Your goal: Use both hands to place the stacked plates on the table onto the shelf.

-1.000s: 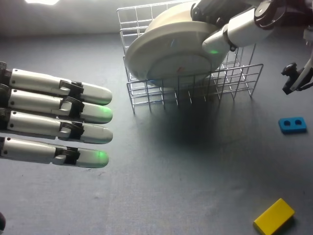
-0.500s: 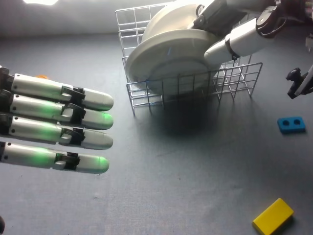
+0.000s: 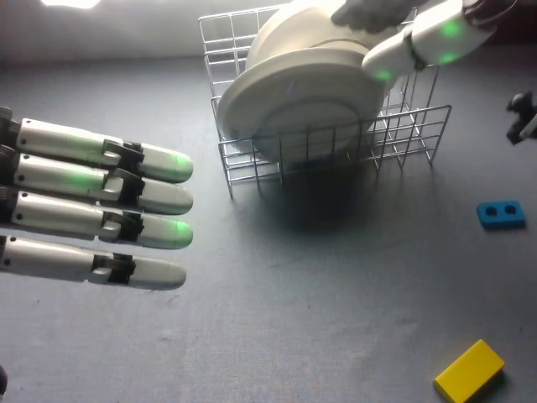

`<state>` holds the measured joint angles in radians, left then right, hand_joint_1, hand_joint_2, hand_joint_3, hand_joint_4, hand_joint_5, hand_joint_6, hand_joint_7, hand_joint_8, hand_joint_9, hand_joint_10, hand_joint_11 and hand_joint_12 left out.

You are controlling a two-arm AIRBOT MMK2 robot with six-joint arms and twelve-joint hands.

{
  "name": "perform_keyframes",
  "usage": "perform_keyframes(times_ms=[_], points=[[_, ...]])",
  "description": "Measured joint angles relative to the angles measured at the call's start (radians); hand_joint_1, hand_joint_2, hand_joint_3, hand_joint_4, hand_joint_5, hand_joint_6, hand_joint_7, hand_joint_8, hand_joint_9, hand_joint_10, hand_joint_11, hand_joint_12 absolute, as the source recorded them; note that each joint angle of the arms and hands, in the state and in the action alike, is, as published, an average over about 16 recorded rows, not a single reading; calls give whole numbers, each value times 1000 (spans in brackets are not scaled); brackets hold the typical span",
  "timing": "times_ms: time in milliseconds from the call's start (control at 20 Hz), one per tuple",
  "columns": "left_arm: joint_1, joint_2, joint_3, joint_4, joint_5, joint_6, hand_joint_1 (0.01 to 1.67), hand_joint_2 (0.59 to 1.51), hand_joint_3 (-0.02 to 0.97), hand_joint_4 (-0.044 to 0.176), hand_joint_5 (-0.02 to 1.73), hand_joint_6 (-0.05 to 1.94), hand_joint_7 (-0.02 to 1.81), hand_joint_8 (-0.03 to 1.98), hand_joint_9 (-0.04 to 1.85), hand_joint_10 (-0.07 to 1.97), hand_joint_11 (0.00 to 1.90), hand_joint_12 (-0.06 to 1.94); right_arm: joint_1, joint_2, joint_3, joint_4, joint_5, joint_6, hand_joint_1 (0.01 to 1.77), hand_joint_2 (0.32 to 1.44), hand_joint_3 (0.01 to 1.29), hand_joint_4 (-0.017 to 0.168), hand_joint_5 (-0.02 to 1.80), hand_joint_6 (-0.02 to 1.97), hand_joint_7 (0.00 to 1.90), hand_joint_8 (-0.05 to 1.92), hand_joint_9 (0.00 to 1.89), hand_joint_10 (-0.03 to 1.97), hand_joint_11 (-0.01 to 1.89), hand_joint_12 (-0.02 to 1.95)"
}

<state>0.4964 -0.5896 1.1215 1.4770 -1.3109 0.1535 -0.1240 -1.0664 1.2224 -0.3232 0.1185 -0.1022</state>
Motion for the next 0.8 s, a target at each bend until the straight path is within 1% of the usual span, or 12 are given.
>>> perform_keyframes(times_ms=[150, 300, 400, 450, 550, 600, 650, 800], points=[[-2, 0, 0, 0, -1, -1, 19, 1201, 11, 7, 87, 16, 72, 1, 30, 13, 25, 13, 20, 30, -27, -43, 36, 1, 1066, 1029, 11, -3, 709, 24, 742, 6, 728, 27, 306, 1003], [-4, 0, 0, -2, -1, -2, 19, 1202, 11, 7, 127, 23, 120, 13, 77, 29, 56, 47, 34, 67, -68, -100, 85, -4, 1000, 1045, 11, -3, 719, 22, 757, 8, 733, 30, 311, 1007], [-5, 0, 0, -3, 0, -2, 19, 1203, 11, 7, 196, 113, 207, 120, 158, 172, 129, 206, 33, 98, -105, -147, 121, -11, 905, 1059, 11, -3, 731, 48, 770, 69, 736, 89, 335, 1072], [-5, 0, 0, -4, 1, -2, 19, 1201, 11, 7, 240, 208, 261, 221, 210, 281, 180, 325, 29, 113, -125, -172, 139, -16, 850, 1064, 11, -3, 728, 104, 769, 153, 733, 172, 352, 1131], [-5, 0, 0, -6, 2, -3, 19, 1193, 11, 10, 366, 439, 404, 459, 358, 519, 318, 556, 17, 149, -169, -221, 176, -27, 737, 1069, 11, -3, 717, 312, 770, 378, 737, 400, 412, 1247], [-6, 0, 0, -7, 2, -3, 19, 1186, 11, 18, 441, 544, 491, 567, 445, 633, 397, 673, 9, 168, -192, -244, 196, -33, 678, 1072, 11, -3, 728, 428, 787, 493, 757, 513, 465, 1304], [-6, 0, 0, -8, 3, -3, 20, 1182, 11, 24, 491, 613, 551, 638, 504, 710, 450, 756, 3, 183, -209, -262, 212, -37, 633, 1076, 11, -3, 740, 499, 802, 570, 773, 589, 503, 1343], [-6, 0, 0, -10, 4, -3, 19, 1178, 10, 28, 592, 756, 673, 792, 622, 878, 554, 936, -7, 212, -246, -298, 244, -48, 530, 1085, 11, -3, 747, 614, 812, 706, 783, 724, 549, 1426]])
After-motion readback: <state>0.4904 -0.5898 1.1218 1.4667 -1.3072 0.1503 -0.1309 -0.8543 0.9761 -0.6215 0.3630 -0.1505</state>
